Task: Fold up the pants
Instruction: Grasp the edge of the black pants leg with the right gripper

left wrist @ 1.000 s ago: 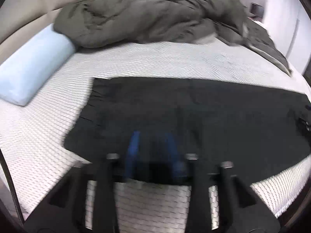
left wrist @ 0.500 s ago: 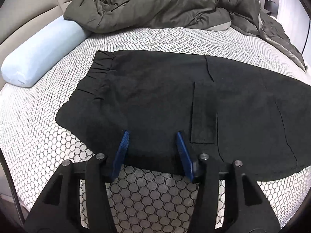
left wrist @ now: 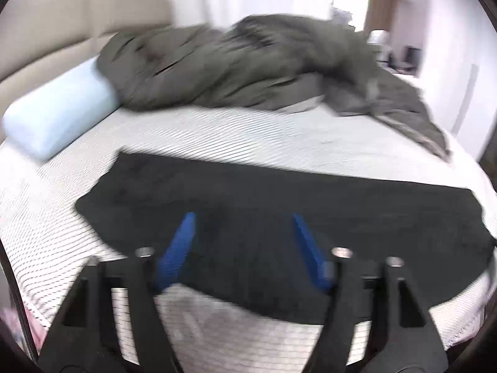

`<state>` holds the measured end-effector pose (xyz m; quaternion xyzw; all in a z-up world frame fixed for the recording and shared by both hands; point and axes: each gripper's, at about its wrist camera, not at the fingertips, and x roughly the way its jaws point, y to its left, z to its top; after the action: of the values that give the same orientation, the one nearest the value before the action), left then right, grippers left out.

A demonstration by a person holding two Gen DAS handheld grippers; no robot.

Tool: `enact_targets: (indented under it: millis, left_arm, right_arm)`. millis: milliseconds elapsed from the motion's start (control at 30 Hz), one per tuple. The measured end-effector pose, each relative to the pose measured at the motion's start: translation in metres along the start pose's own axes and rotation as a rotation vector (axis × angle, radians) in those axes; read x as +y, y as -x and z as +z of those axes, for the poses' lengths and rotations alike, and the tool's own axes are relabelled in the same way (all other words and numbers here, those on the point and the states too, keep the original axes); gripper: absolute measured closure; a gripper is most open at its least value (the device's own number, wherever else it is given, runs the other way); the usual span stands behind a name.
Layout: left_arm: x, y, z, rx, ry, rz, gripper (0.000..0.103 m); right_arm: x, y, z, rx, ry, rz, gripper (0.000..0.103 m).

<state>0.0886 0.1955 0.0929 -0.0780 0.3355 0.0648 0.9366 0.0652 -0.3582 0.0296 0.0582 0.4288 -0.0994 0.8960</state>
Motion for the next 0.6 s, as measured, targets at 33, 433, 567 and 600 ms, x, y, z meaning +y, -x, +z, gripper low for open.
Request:
enact_targets:
  millis: [33, 433, 567, 600]
  left_arm:
    - [-0.019, 0.005, 0.000, -0.016, -0.019, -0.036, 0.018]
    - [-0.227, -0.068, -0.060, 0.142, -0.214, -0.395, 0.001]
    - [-0.235, -0.097, -0.083, 0.201, -0.204, -0.373, 0.001]
    - [-0.236, -0.096, -0.082, 0.197, -0.201, -0.379, 0.001]
  right_arm:
    - [-0.007, 0.003, -0.003, -0.005, -0.049, 0.023, 0.005]
    - [-0.068, -0.033, -0.016, 0.066, -0.540, 0.385, 0.065]
    - [-0.053, -0.001, -0.009, -0.047, -0.472, 0.448, 0.087]
    - [-0.047, 0.009, -0.008, -0.076, -0.424, 0.440, 0.087]
